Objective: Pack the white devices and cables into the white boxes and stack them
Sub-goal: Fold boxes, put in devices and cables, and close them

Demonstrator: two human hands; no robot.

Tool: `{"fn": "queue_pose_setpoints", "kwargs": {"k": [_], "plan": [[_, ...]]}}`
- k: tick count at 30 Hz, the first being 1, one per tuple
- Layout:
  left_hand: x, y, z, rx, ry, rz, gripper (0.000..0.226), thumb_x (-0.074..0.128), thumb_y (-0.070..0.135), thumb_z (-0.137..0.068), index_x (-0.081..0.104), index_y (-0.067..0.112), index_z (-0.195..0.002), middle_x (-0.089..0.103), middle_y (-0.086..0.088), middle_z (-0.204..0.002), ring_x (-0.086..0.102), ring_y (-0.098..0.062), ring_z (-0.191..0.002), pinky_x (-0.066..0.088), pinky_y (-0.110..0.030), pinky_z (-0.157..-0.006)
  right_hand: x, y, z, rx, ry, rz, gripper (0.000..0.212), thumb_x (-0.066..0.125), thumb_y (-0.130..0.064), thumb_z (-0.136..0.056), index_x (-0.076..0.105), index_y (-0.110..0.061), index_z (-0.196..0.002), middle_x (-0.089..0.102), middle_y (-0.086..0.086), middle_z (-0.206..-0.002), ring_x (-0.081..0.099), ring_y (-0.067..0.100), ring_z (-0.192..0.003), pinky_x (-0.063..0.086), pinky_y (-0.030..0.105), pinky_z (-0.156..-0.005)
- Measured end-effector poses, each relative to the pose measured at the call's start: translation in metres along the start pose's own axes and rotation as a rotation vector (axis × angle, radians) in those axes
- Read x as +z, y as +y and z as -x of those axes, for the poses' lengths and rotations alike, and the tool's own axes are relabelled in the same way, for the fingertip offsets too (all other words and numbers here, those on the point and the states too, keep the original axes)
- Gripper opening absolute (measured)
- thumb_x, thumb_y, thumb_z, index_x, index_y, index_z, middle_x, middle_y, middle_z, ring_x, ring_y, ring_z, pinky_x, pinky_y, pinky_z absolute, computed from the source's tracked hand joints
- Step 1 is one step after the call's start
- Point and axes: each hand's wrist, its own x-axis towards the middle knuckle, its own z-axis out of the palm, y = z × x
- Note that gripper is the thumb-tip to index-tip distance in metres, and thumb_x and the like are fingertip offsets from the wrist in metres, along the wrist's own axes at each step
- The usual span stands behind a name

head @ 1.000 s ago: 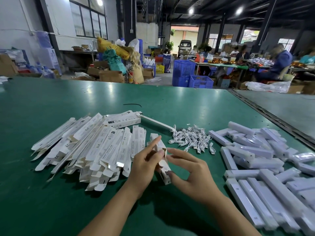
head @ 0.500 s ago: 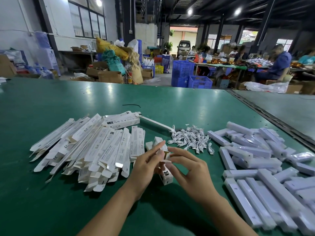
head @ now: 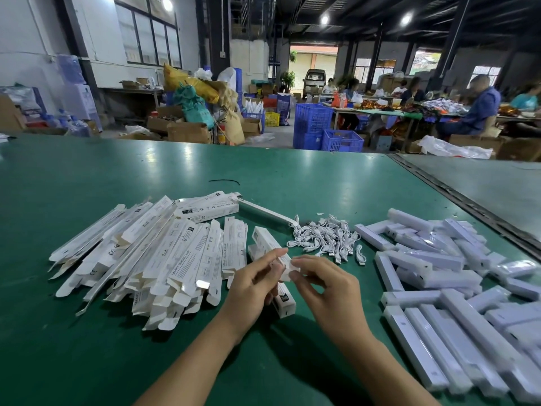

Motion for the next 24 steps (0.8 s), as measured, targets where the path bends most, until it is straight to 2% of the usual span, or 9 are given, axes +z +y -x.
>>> {"fn": "queue_pose_setpoints", "kwargs": {"k": [4,10,12,14,16,18,24], "plan": [[-0.0016,-0.0023,-0.0007,0.002,0.024,-0.008,0.037,0.059,0.039,-0.088,0.067,0.033,-0.124,0.038,-0.005,-0.064,0.038,-0.02,-0.062,0.038,-0.023,-0.056,0.0007,-0.0002,-0.0002,-0.045,0.009,0.001,0.014,0.075,0.0,-0.081,0.079,-0.006,-0.094,0.074,0.0,-0.1,0.07,0.004,-0.087,0.056,0.02,-0.079],[-0.0015,-0.0043,-0.0002,0.008,0.017,-0.077,0.033,0.058,0.046,-0.089,0.066,0.044,-0.122,0.037,-0.011,-0.066,0.036,-0.02,-0.063,0.034,-0.029,-0.06,-0.0007,0.0015,-0.0011,-0.035,0.0,-0.025,0.013,0.076,0.0,-0.08,0.079,-0.007,-0.091,0.074,0.0,-0.097,0.071,0.007,-0.085,0.058,0.025,-0.077],[-0.0026,-0.0039,0.0003,0.02,-0.007,-0.085,0.033,0.059,0.055,-0.088,0.067,0.047,-0.119,0.042,-0.002,-0.064,0.041,-0.016,-0.062,0.036,-0.023,-0.06,-0.0011,0.0009,-0.0003,-0.008,-0.014,-0.049,0.012,0.077,-0.001,-0.08,0.079,-0.007,-0.09,0.074,-0.001,-0.096,0.07,0.005,-0.084,0.058,0.024,-0.078],[-0.0038,-0.0043,0.0013,0.046,-0.037,-0.122,0.043,0.062,0.068,-0.082,0.067,0.046,-0.118,0.055,0.016,-0.065,0.051,-0.001,-0.064,0.041,-0.011,-0.065,-0.002,0.0012,-0.0004,0.014,-0.034,-0.072,0.01,0.077,-0.002,-0.08,0.079,-0.007,-0.088,0.073,-0.002,-0.094,0.07,0.005,-0.083,0.057,0.021,-0.078],[-0.0043,-0.0053,0.0015,0.07,-0.046,-0.192,0.046,0.064,0.071,-0.078,0.066,0.047,-0.117,0.058,0.02,-0.067,0.053,0.006,-0.068,0.042,-0.008,-0.07,-0.0033,0.0018,-0.0011,0.05,-0.049,-0.112,0.01,0.077,-0.001,-0.079,0.079,-0.007,-0.087,0.073,-0.002,-0.093,0.07,0.004,-0.083,0.056,0.019,-0.077],[-0.0052,-0.0064,0.0016,0.085,-0.032,-0.241,0.041,0.065,0.068,-0.078,0.066,0.048,-0.114,0.052,0.019,-0.064,0.05,0.004,-0.065,0.042,-0.008,-0.07,-0.0044,0.0016,-0.0024,0.092,-0.071,-0.141,0.01,0.078,-0.002,-0.079,0.079,-0.009,-0.086,0.073,-0.004,-0.091,0.07,0.004,-0.081,0.055,0.018,-0.077],[-0.006,-0.0072,0.001,0.076,-0.044,-0.264,0.039,0.059,0.066,-0.08,0.068,0.042,-0.109,0.05,0.018,-0.062,0.049,-0.002,-0.066,0.044,-0.017,-0.072,-0.0054,0.0029,-0.0057,0.347,-0.121,-0.388,0.011,0.081,-0.012,-0.071,0.078,-0.009,-0.081,0.073,0.001,-0.086,0.071,0.014,-0.079,0.057,0.027,-0.078]]}}
